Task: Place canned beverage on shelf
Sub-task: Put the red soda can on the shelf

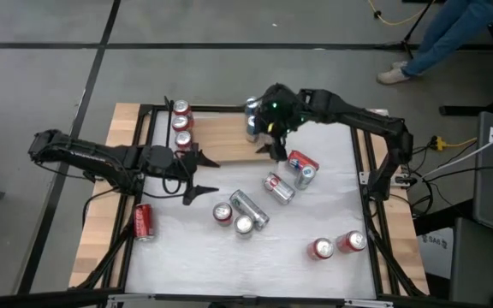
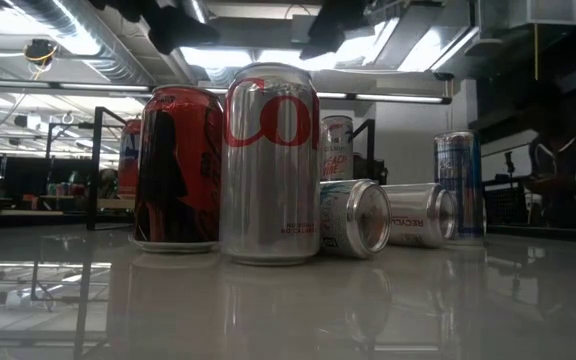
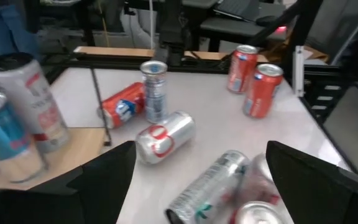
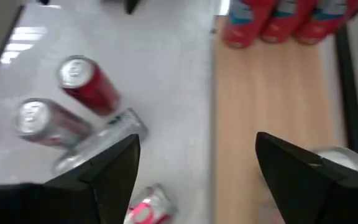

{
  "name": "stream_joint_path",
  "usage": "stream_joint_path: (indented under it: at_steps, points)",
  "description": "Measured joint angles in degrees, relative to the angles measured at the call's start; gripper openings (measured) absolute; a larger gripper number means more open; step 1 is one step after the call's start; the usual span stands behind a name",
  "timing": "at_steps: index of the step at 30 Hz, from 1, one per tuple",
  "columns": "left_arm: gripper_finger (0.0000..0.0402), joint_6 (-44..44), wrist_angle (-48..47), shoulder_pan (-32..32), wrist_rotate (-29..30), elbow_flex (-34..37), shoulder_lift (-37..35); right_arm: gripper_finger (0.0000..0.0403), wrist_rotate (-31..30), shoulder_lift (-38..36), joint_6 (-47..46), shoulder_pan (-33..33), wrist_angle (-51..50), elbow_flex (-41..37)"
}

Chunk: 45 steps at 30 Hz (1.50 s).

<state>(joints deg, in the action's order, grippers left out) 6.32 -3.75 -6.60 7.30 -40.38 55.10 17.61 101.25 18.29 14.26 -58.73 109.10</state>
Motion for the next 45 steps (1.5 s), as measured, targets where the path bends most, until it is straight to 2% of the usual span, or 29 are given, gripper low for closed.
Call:
stream_joint_path:
  at_steps: [4, 12, 16, 20, 23, 27, 34, 41, 45]
  points:
    - [0.0352, 5.07, -0.43, -3.49, 2.8, 0.0, 0.0, 0.031, -0.03, 0.0, -2.18, -4.07, -0.95, -0.02]
    - [0.0352, 13.89, -2.9, -9.44, 8.12, 0.0, 0.39, 0.031, -0.44, 0.0, -6.81, -12.99, -9.71, -0.02]
    - [0.0352, 16.69, -3.28, -12.42, 8.49, 0.0, 0.4, 0.031, -5.32, 0.02, -11.44, -18.41, -13.46, -0.02]
    - [0.0352, 17.67, -3.3, -15.49, 8.72, 0.0, 0.4, 0.031, -10.68, 0.02, -19.58, -24.17, -16.6, -0.04]
    - [0.0352, 17.76, -3.31, -17.58, 10.46, 0.0, 0.6, 0.031, -12.01, 0.02, -25.22, -28.18, -17.31, -0.04]
    - [0.0352, 17.76, -3.3, -19.89, 12.95, 0.0, 0.86, 0.031, -12.75, 0.02, -33.64, -33.82, -17.3, -0.04]
    - [0.0352, 17.76, -3.14, -22.09, 13.57, 0.0, 0.88, 0.031, -13.07, 0.04, -50.76, -43.07, -15.77, -0.04]
    - [0.0352, 17.6, -3.17, -23.1, 14.49, 0.0, 1.15, 0.031, -11.15, 0.07, -59.99, -50.17, -11.36, -0.04]
    - [0.0352, 17.58, -3.15, -23.42, 14.66, 0.0, 1.15, 0.031, -14.91, 0.07, -69.12, -54.33, -13.74, -0.04]
